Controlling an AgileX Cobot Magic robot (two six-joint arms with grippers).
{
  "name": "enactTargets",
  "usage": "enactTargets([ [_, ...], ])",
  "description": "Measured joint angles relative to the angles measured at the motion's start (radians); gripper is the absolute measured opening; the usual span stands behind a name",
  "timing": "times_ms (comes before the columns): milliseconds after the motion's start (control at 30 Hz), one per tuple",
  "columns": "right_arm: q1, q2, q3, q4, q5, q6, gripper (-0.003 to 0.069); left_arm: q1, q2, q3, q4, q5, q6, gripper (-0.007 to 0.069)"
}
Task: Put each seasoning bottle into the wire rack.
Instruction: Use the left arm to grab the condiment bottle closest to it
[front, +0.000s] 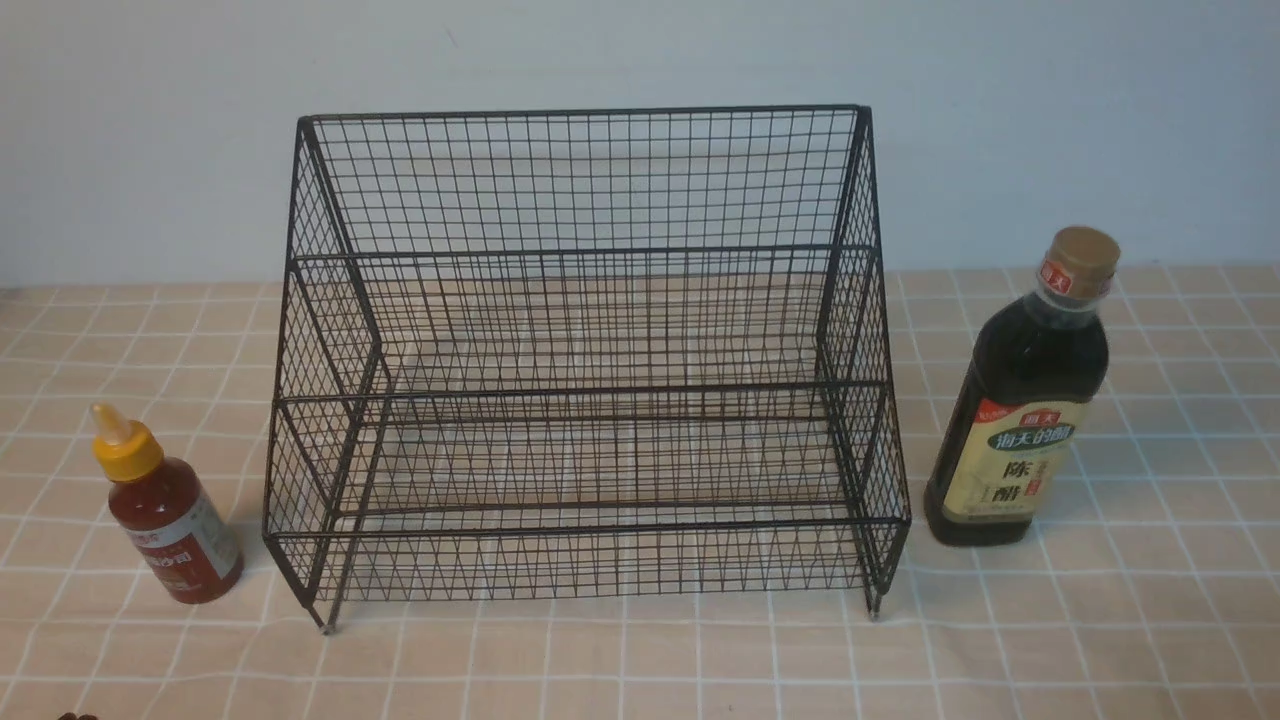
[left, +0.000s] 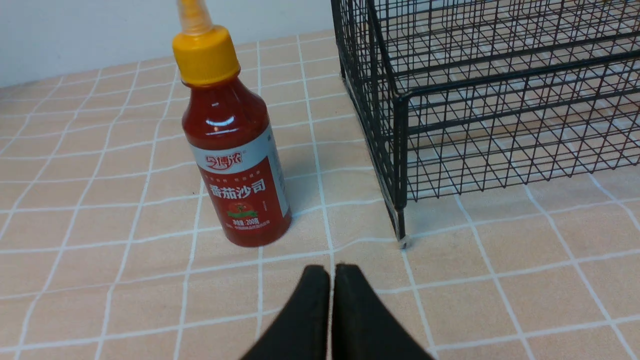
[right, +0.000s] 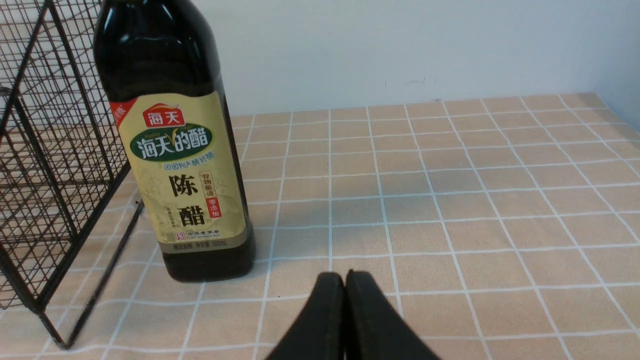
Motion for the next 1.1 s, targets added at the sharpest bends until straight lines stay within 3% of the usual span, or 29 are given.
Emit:
enactTargets([
  [767, 0.0, 0.0, 0.0, 0.0, 0.0, 0.0, -0.0014, 0.0, 0.0, 0.003, 0.005, -0.015, -0.002, -0.0007],
  [933, 0.0, 0.0, 0.0, 0.0, 0.0, 0.0, -0.0014, 0.0, 0.0, 0.005, -0.143, -0.179, -0.106, -0.0007],
  [1100, 0.0, 0.0, 0.0, 0.0, 0.0, 0.0, -0.0014, 0.0, 0.0, 0.005, -0.37, -0.434, -0.184, -0.0007],
])
